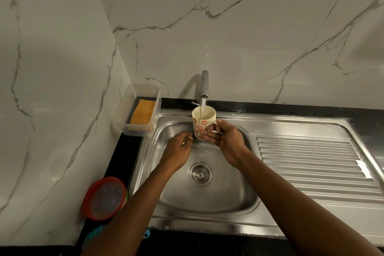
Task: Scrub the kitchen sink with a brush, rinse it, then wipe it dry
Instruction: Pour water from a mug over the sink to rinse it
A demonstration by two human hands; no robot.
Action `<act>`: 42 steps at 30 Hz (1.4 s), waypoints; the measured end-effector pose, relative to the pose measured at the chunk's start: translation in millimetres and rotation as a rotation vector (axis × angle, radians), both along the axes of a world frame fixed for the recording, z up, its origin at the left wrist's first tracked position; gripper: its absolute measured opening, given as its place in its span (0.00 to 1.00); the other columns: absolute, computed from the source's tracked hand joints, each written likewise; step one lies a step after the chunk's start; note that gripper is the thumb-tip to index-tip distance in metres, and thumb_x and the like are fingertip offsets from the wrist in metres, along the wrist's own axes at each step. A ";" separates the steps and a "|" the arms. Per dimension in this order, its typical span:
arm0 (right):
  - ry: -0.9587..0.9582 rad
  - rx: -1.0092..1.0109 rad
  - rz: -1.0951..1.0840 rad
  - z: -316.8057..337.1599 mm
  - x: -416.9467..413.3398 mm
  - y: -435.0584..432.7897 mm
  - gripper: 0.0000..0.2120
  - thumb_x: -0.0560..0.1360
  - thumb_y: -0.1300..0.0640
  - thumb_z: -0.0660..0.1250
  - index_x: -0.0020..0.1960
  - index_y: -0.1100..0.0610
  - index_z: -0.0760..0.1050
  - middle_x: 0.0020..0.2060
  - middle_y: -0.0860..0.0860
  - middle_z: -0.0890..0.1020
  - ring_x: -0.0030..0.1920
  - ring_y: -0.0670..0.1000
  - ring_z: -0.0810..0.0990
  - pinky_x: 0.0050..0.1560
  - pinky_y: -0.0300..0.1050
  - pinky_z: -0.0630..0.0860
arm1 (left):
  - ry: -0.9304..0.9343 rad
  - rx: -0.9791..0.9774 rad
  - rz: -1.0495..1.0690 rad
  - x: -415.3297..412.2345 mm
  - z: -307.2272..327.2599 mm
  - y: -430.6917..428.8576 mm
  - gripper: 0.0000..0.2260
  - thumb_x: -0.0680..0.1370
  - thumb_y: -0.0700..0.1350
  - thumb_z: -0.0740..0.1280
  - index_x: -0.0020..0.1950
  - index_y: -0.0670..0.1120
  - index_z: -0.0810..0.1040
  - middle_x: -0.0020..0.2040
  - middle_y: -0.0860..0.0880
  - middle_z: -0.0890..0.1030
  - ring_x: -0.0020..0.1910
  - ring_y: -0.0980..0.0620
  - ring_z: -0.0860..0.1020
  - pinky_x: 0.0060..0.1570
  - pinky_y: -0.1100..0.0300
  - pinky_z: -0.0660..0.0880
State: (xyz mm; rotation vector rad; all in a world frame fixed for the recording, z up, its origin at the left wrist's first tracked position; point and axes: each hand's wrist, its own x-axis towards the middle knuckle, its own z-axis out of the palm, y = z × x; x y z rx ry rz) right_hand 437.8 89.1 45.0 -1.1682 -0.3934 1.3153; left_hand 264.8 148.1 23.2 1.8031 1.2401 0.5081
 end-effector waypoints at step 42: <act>0.002 0.050 0.017 6.7 15.5 1.7 0.13 0.87 0.54 0.58 0.53 0.62 0.75 0.46 0.57 0.86 0.61 0.64 0.84 0.63 0.56 0.80 | 0.050 -0.024 -0.042 6.1 1.1 19.9 0.16 0.86 0.45 0.60 0.73 0.45 0.77 0.69 0.46 0.80 0.67 0.49 0.78 0.59 0.63 0.68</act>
